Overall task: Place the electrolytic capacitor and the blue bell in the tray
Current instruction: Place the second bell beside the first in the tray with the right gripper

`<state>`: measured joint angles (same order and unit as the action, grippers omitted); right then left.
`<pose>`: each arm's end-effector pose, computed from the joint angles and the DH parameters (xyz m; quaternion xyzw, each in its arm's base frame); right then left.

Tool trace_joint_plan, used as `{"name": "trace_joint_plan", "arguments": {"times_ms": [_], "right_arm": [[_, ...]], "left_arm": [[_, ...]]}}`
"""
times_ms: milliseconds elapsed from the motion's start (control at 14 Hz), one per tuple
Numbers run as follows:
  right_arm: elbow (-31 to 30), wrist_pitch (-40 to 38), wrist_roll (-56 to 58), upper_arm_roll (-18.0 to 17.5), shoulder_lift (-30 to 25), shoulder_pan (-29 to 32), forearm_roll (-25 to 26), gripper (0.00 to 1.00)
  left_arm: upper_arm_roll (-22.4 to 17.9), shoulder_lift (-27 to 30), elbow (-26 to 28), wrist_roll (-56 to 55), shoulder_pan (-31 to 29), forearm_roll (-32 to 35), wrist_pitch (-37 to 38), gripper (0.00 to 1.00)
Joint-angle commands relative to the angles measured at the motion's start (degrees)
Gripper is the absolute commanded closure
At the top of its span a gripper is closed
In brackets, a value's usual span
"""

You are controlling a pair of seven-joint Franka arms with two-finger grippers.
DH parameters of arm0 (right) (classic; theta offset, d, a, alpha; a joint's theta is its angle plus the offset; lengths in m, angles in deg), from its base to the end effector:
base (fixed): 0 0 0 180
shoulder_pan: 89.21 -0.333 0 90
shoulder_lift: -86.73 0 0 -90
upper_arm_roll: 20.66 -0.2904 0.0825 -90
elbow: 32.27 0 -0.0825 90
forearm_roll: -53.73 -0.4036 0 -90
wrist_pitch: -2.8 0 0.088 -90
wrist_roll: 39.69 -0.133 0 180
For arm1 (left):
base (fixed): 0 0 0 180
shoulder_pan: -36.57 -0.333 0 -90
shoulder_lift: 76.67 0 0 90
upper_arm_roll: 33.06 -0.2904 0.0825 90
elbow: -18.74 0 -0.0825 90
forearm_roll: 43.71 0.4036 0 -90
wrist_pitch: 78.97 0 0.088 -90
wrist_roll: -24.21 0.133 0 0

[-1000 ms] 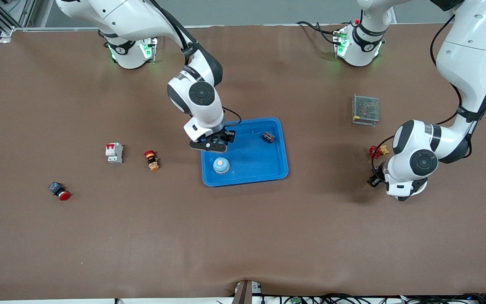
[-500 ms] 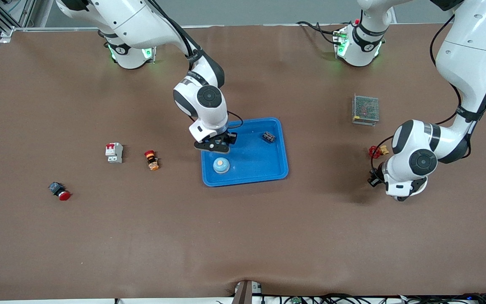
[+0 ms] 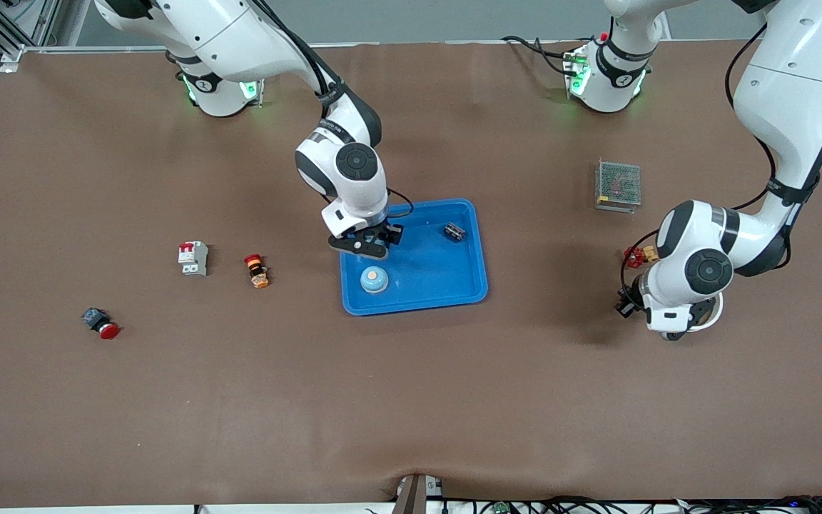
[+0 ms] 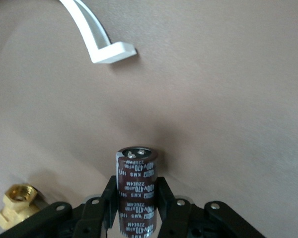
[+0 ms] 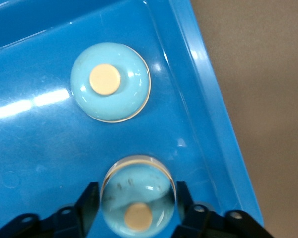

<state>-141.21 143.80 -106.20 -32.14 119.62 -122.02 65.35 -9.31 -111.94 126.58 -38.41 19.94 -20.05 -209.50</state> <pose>0.4519 0.4384 0.1382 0.9914 -0.1303 0.0087 0.0042 0.6095 -0.0641 0.1289 -0.9325 -0.3534 0.0430 0.0614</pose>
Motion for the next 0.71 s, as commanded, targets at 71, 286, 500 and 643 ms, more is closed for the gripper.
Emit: {"name": "trace_joint_plan", "arguments": {"times_ms": [71,286,500,643], "right_arm": [[0.66,-0.90,-2.14,0.41,-1.42,-0.41,1.47,0.00],[3.19,-7.99,0.40,-0.03,-4.76,1.61,1.21,0.00],[5.67,-14.43,10.66,-0.12,-7.22,6.08,-0.19,0.00],[5.67,-15.49,19.10,-0.12,-8.98,10.91,-0.90,0.00]], "left_arm": [[1.12,1.44,0.54,-2.41,-0.43,0.42,-0.07,1.00],[2.52,1.44,0.45,-4.35,-0.60,-0.10,-0.16,1.00],[3.57,1.96,0.36,-4.62,-0.51,-1.33,-0.07,1.00],[4.11,2.32,0.36,-4.71,-0.51,-2.82,0.02,1.00]]}}
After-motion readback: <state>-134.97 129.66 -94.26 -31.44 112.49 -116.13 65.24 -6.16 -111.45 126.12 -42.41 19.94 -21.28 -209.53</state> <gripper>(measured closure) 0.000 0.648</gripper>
